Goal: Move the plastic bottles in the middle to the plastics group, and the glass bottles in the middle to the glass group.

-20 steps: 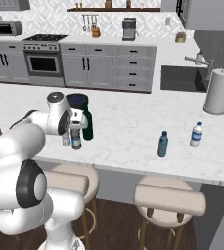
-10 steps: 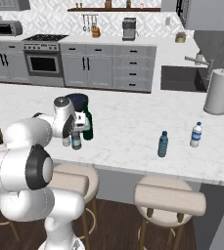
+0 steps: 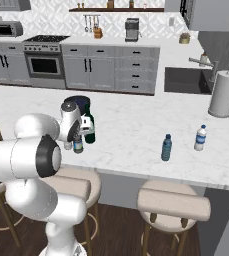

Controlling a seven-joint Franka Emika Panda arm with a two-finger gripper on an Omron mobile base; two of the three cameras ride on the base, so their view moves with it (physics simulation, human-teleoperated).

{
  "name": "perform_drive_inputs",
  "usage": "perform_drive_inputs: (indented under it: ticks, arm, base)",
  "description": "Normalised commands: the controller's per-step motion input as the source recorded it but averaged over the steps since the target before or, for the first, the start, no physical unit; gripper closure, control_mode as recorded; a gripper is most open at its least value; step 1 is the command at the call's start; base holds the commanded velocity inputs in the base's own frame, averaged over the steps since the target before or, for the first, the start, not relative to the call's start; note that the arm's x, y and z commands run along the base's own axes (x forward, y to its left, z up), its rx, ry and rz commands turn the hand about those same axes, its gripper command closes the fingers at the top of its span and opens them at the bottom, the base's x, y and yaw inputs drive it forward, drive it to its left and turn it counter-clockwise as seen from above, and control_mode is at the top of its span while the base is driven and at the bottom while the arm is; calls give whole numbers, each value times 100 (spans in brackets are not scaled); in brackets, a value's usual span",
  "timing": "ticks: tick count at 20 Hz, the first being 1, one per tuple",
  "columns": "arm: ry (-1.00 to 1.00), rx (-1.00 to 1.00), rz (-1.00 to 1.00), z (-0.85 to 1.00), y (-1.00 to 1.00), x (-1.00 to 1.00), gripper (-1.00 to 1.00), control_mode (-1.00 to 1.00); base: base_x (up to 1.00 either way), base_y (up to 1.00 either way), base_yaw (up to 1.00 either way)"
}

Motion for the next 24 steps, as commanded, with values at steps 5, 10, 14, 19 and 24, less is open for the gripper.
perform_drive_inputs:
  ticks: [5,10,14,19,24]
  arm:
    - [0,0,4,-4,1,20,-100,-100]
    - [0,0,3,-5,3,3,-100,-100]
    - [0,0,4,0,0,-2,-100,-100]
    - [0,0,7,-7,8,0,-100,-100]
    - [0,0,5,-22,3,0,-100,-100]
  base:
    - [0,0,0]
    - [0,0,0]
    - [0,0,0]
    - [0,0,0]
    - [0,0,0]
